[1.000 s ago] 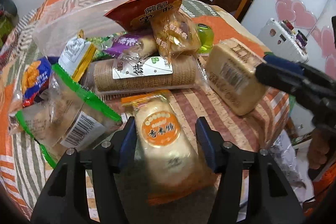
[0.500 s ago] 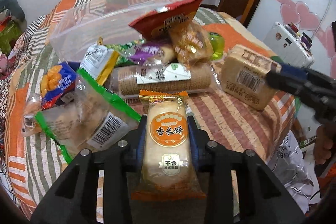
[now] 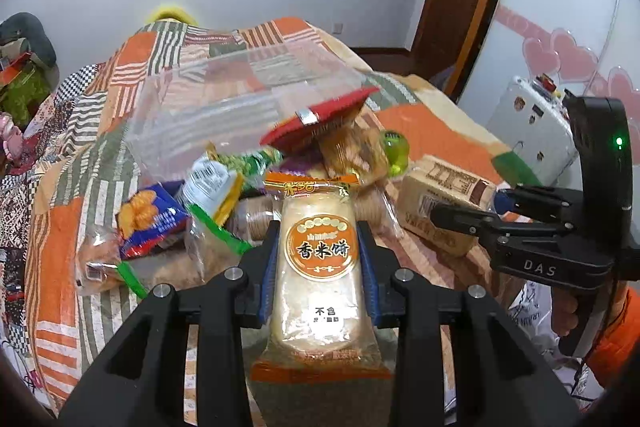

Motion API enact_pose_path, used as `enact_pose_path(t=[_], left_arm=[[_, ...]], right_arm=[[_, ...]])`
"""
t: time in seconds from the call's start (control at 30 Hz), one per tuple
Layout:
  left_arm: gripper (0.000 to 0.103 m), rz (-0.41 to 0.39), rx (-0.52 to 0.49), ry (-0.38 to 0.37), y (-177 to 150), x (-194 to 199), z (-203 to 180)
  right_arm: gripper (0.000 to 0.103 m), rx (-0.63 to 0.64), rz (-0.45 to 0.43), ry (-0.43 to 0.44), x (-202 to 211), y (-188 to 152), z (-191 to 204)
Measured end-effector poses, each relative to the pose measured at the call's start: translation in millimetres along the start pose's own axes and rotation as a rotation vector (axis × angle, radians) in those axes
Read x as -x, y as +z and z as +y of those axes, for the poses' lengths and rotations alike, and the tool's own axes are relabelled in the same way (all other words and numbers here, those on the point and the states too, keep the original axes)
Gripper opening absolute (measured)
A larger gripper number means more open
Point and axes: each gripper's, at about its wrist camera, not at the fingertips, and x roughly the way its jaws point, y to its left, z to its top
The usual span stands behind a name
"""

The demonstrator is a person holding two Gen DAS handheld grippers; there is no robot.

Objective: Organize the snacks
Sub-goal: 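Carry both packs into the clear plastic box and open both tools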

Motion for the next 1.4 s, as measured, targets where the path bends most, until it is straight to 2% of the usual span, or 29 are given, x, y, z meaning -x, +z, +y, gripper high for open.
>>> enact_pose_path(t=[0.27,0.5,0.8,1.1,1.4], left_arm=[[0.035,-0.074,0.022,0.022,13,18,11],[0.035,-0.161,0.048,0.061,37,38,31],[0.035,-0.215,0.070,0.113,73,36,63],[0.035,-0.204,0.079,0.144,106,8,89],[0.035,-0.147,0.093,0.150,136,-35,119]], right_arm=[[0.033,0.019,-0.094,-0.021,28,13,11],[0.033,0.047,-0.214,-0.023,53,44,17],[0.033,0.090,-0.335,-0.040,60,88,27],[0.033,0.106,-0.377,-0.040,39,123,35],[0.033,0.113,-0.314,-0.039,-11,145,34]])
